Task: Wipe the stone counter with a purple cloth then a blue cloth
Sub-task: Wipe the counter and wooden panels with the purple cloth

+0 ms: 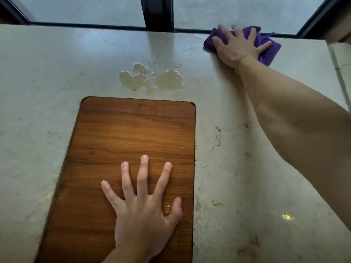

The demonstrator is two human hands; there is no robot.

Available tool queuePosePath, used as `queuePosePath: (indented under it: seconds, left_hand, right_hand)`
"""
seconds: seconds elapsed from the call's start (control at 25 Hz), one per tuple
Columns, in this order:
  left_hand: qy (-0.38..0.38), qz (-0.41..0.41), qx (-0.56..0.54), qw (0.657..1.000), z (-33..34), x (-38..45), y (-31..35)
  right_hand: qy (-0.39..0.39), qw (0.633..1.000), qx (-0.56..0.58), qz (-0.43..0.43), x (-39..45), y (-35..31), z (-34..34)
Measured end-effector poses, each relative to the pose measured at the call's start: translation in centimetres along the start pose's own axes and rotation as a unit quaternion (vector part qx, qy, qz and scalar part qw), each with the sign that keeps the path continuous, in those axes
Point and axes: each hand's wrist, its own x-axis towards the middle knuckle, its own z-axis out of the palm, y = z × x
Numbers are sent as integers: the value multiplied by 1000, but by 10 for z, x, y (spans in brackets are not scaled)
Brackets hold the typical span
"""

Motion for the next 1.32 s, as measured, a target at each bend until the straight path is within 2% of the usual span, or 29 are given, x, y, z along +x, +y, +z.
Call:
queuePosePath:
  seconds: [0.16,0.32,0.56,0.64,0.76,0.88,1.0,1.12,1.32]
  left_hand:
    - [-18,5,8,1000,-6,0,-1]
    - [-26,11,-2,1000,-8,1,-4]
    - [-18,-2,-42,999,-14,1,-1]
    - [-26,22,-69,997,-19,-4,-9]
    - [-21,87,-105,990,-25,-22,-57]
    - [34,68,-102,992,-28,-31,-127]
    - [62,21,-87,994,-30,-11,-178]
    - [93,-11,-86,992,-29,20,-209]
    - [24,-54,-52,997,-25,61,-241]
  right_hand:
    - [1,995,-32,-96,-35,-14,10]
    - [-11,992,-29,-124,-135,-10,31]
    - [69,997,-30,-23,-381,29,70]
    - [45,998,-34,-6,-483,40,87]
    - [15,1000,-14,-21,-627,37,108]
    - [12,997,-44,-55,-700,-3,128]
    - [13,994,-55,-90,-689,-43,137]
    - [32,997,-38,-53,-609,-72,133]
    - [82,996,-33,-33,-419,-100,112]
